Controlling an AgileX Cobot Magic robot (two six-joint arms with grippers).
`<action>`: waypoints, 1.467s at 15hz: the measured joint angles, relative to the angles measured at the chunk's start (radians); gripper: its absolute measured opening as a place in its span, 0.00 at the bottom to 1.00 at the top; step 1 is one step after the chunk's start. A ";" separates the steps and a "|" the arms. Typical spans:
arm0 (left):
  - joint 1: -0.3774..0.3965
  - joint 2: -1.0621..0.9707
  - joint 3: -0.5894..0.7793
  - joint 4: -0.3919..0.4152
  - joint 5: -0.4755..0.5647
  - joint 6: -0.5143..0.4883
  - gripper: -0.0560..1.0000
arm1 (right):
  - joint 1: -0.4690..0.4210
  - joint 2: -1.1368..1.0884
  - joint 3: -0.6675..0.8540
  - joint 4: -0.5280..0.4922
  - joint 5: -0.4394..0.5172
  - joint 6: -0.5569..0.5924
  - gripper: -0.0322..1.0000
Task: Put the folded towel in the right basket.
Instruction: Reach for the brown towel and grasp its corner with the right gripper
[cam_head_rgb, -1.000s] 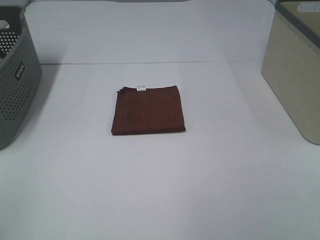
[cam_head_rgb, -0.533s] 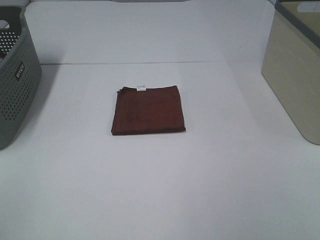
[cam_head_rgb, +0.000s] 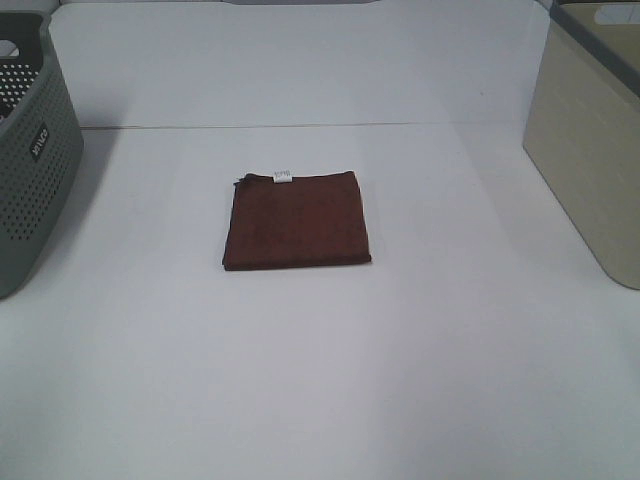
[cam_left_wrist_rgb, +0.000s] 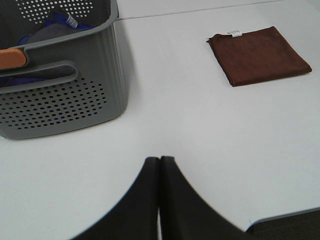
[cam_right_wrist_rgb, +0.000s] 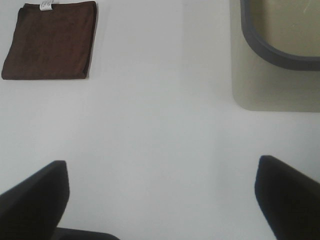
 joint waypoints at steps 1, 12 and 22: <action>0.000 0.000 0.000 0.000 0.000 0.000 0.05 | 0.000 0.073 -0.053 0.016 0.017 -0.009 0.96; 0.000 0.000 0.000 0.000 0.000 0.000 0.05 | 0.300 0.707 -0.377 0.080 -0.083 -0.053 0.96; 0.000 0.000 0.000 0.000 0.000 0.000 0.05 | 0.312 1.124 -0.513 0.234 -0.208 -0.114 0.95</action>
